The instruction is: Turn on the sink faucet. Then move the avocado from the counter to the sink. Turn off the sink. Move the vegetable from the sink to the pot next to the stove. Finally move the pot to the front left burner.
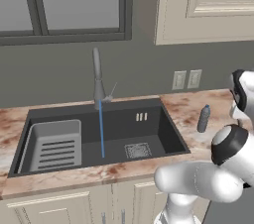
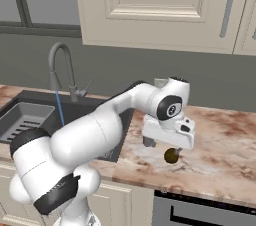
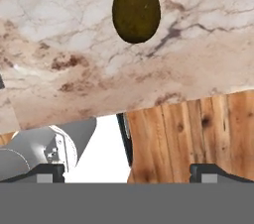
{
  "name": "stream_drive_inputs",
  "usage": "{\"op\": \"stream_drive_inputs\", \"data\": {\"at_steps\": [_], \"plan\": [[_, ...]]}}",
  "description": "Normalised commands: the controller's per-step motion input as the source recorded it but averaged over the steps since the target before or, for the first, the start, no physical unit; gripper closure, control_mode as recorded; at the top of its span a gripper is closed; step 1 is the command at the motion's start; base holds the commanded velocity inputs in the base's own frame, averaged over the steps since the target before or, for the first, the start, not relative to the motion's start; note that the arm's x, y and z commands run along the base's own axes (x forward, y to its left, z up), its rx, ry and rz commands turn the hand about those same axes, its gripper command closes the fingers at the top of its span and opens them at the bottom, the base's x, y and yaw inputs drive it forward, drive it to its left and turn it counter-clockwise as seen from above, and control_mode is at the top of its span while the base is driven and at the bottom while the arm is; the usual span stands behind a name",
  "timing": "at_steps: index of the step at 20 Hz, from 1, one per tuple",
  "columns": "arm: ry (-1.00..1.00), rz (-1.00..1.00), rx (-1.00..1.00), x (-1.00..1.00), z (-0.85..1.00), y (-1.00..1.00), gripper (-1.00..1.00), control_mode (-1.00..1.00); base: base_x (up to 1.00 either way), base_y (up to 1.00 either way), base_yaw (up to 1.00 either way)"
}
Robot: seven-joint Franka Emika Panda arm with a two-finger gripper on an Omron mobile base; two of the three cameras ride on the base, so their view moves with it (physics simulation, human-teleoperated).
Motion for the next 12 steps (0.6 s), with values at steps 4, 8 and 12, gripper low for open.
{"op": "stream_drive_inputs", "data": {"at_steps": [4,8,12], "plan": [[-0.01,0.22,0.00,0.36,-0.20,-0.01,-1.00,-1.00,0.00,0.00,0.00],[-0.04,0.20,0.00,0.37,-0.20,0.00,-1.00,-1.00,0.00,0.00,0.00],[-0.06,0.17,0.01,0.23,-0.27,0.00,-1.00,-1.00,0.00,0.00,0.00]]}}
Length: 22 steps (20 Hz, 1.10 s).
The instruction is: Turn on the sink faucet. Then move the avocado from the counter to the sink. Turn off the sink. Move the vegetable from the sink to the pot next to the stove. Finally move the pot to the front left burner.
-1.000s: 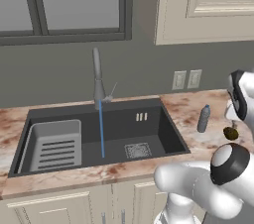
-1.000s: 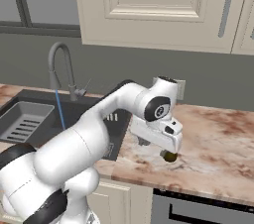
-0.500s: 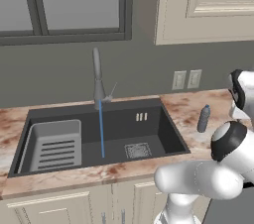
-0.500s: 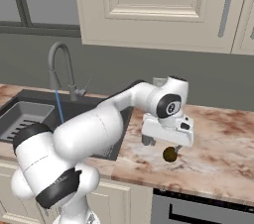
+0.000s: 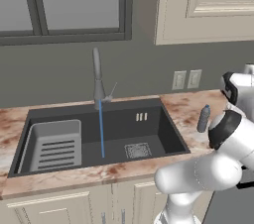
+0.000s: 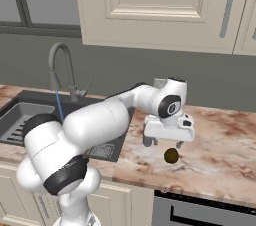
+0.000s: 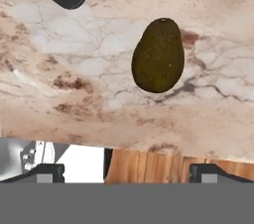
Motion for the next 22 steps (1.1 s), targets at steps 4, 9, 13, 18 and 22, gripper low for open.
{"op": "stream_drive_inputs", "data": {"at_steps": [4,9,13,18,22], "plan": [[-0.08,0.16,0.02,0.16,-0.29,-0.02,-1.00,-1.00,0.00,0.00,0.00],[-0.06,0.14,0.02,0.19,-0.23,-0.06,-1.00,-1.00,0.00,0.00,0.00],[-0.02,0.12,0.00,0.20,-0.19,-0.10,-1.00,-1.00,0.00,0.00,0.00],[-0.01,0.10,0.00,0.24,-0.19,-0.10,-1.00,-1.00,0.00,0.00,0.00],[0.00,0.06,0.00,0.22,-0.16,-0.09,-1.00,-1.00,0.00,0.00,0.00]]}}
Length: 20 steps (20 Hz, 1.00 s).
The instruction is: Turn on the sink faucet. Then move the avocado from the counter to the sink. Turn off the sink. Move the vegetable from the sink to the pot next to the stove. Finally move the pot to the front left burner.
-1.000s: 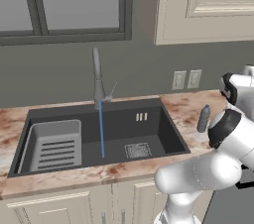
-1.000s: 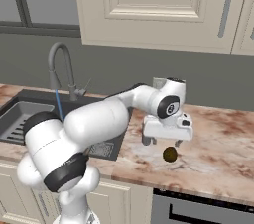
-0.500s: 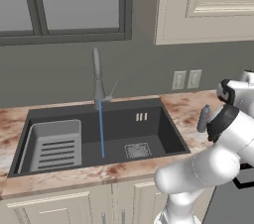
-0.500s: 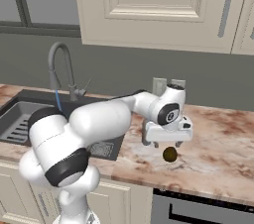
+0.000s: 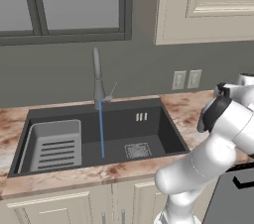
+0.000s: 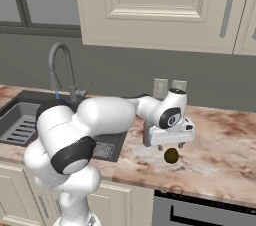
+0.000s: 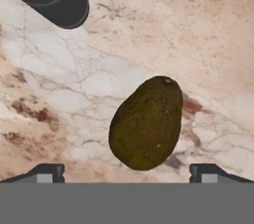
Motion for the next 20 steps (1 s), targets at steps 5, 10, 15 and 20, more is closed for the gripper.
{"op": "stream_drive_inputs", "data": {"at_steps": [5,10,15,20], "plan": [[0.00,0.03,0.00,0.14,-0.14,-0.02,-1.00,-1.00,0.00,0.00,0.00],[0.00,0.02,0.00,0.02,-0.08,0.00,-1.00,-1.00,0.00,0.00,0.00],[0.00,0.00,0.00,-0.04,-0.03,-0.01,-1.00,-1.00,0.00,0.00,0.00],[0.00,0.00,0.00,-0.05,-0.04,0.00,-1.00,-1.00,0.00,0.00,0.00]]}}
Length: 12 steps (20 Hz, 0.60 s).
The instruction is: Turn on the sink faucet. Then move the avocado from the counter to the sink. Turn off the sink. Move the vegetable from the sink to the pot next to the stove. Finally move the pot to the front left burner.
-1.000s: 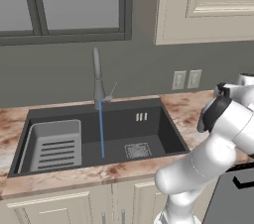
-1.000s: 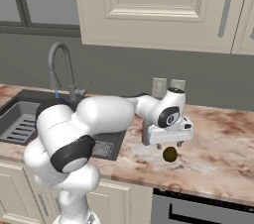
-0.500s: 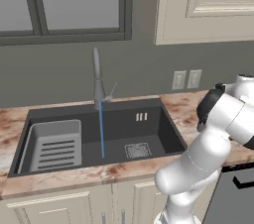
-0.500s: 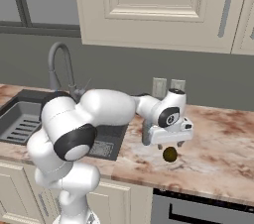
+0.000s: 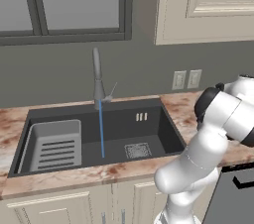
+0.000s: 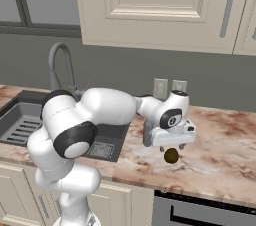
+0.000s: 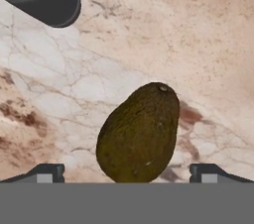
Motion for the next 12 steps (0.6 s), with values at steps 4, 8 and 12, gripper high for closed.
{"op": "stream_drive_inputs", "data": {"at_steps": [4,8,12], "plan": [[0.00,0.00,0.00,-0.03,-0.10,0.00,-1.00,-1.00,0.00,0.00,0.00],[0.00,0.00,0.00,0.00,-0.13,0.00,-1.00,-1.00,0.00,0.00,0.00],[0.00,0.00,0.00,0.00,-0.14,0.00,-1.00,-1.00,0.00,0.00,0.00]]}}
